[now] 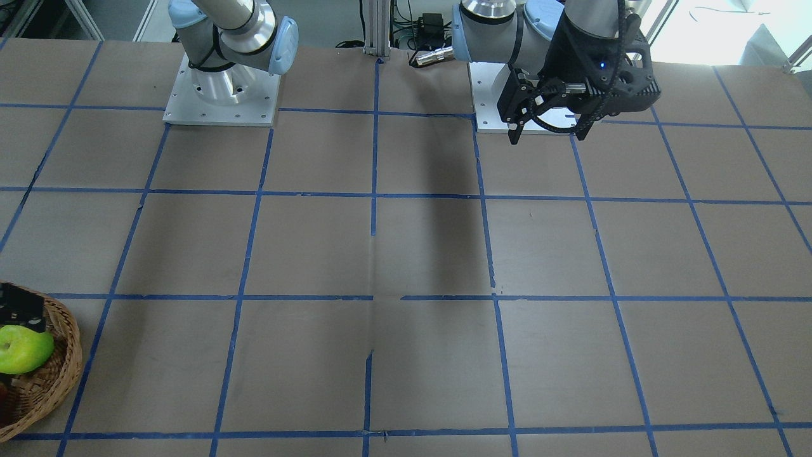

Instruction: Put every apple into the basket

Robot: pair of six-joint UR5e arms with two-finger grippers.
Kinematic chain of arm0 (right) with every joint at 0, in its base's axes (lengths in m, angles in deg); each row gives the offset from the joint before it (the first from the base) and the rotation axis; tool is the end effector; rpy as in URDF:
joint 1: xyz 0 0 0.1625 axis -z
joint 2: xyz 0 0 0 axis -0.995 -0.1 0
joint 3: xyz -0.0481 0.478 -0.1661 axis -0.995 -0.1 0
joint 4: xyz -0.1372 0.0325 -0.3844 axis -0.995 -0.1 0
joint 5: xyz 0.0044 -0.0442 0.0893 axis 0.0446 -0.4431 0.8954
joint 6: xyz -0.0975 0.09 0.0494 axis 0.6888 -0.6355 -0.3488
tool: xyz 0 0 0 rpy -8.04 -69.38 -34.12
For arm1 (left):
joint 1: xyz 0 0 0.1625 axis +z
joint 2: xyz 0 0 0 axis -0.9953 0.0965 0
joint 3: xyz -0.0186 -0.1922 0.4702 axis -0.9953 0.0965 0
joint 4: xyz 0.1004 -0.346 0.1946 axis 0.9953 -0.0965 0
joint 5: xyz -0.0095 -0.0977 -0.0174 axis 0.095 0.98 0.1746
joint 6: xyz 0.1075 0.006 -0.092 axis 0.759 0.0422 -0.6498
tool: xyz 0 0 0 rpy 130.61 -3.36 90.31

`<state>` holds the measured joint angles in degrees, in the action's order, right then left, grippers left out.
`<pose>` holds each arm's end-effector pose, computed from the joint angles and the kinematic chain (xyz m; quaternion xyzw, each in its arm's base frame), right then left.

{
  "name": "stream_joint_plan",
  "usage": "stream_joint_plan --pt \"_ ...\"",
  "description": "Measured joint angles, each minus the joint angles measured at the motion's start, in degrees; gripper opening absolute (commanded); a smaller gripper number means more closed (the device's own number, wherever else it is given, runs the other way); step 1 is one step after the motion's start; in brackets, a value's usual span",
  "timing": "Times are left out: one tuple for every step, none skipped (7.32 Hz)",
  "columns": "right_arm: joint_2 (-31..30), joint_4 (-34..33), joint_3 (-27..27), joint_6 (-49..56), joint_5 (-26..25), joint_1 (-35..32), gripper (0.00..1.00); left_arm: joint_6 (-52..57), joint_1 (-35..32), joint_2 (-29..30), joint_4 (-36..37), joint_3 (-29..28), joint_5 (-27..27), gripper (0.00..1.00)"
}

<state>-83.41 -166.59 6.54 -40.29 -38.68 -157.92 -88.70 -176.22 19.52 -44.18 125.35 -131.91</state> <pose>-0.0708 -0.7133 0.4365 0.1147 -0.9934 -0.0016 0.0015 -0.1459 -0.4587 0.5638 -0.0507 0.9987 -0.0092 0.0046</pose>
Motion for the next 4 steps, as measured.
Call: stream_joint_plan --pt "-3.76 3.09 0.96 -8.54 0.31 -5.6 1.0 0.0 0.0 0.0 0.0 0.01 0.0 1.0" --pt "-7.33 4.45 3.36 -17.23 0.39 -12.59 1.0 0.0 0.0 0.0 0.0 0.01 -0.02 1.0" --pt "-11.42 4.78 6.65 -24.19 0.47 -18.17 1.0 0.0 0.0 0.0 0.0 -0.01 -0.06 1.0" --pt "-15.55 5.43 9.2 -26.88 0.51 -20.67 1.0 0.0 0.0 0.0 0.0 -0.04 -0.08 1.0"
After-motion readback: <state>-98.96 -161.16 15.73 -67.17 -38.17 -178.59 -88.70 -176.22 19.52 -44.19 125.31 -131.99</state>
